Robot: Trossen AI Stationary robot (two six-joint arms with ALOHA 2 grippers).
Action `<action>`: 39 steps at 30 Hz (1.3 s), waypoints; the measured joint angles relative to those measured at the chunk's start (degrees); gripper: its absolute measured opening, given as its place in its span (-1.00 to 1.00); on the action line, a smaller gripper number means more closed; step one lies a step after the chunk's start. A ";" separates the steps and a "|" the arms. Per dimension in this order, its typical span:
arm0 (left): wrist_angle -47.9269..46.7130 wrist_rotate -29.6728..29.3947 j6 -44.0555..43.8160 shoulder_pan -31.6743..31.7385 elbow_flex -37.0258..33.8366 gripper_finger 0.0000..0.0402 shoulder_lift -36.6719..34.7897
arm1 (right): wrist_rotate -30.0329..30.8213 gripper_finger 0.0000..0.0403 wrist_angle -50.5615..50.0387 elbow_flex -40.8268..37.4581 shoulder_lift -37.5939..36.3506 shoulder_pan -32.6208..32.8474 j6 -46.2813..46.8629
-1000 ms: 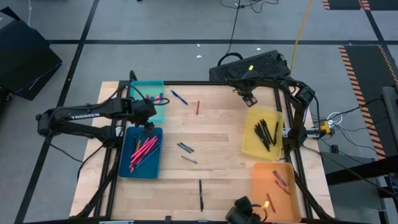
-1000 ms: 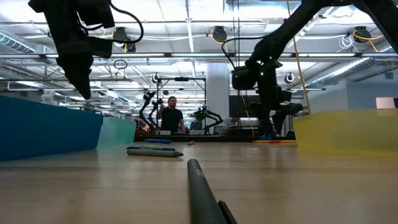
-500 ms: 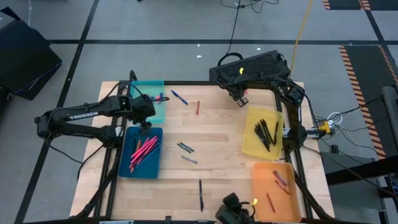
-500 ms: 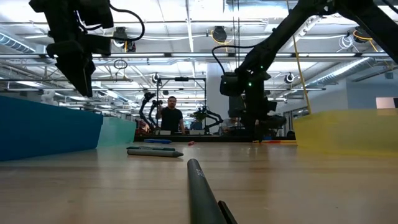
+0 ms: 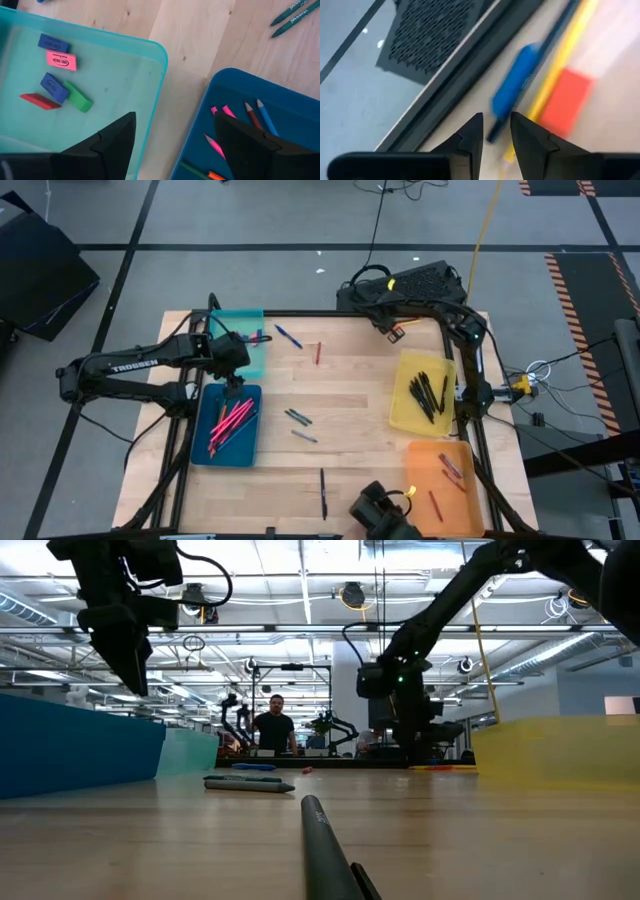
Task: Sort crayons/erasers/pens/pencils in bins
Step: Put the dark blue colored pencil into the blue bin
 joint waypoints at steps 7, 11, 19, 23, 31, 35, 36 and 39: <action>-0.11 0.01 -0.74 -0.02 0.00 0.35 0.00 | -1.71 -0.55 -3.11 3.61 2.59 1.05 0.62; -0.11 0.02 -0.79 -0.02 0.00 0.35 0.00 | -4.09 -0.55 -5.05 3.74 2.50 1.43 2.38; -0.15 0.00 -0.40 -0.02 0.00 0.35 0.00 | -4.52 -0.63 -6.71 3.70 2.50 3.10 6.62; -0.15 0.00 -0.37 -0.02 0.00 0.35 0.00 | -4.82 -0.77 -6.70 3.70 2.50 2.33 4.16; -0.15 -0.01 -0.35 -0.02 0.00 0.35 0.00 | -4.41 -0.91 -5.71 2.95 2.36 2.31 5.72; -0.15 -0.83 -0.33 -0.02 0.00 0.35 0.00 | -3.71 -0.92 -6.01 2.82 2.37 3.13 8.20; -0.15 -1.02 -0.33 -0.02 0.00 0.35 -0.06 | -3.47 -0.92 -6.06 2.82 2.32 3.34 8.95; -0.14 -1.09 0.38 -0.02 -0.02 0.35 -0.48 | -2.98 -0.92 -6.43 2.64 1.72 3.94 10.24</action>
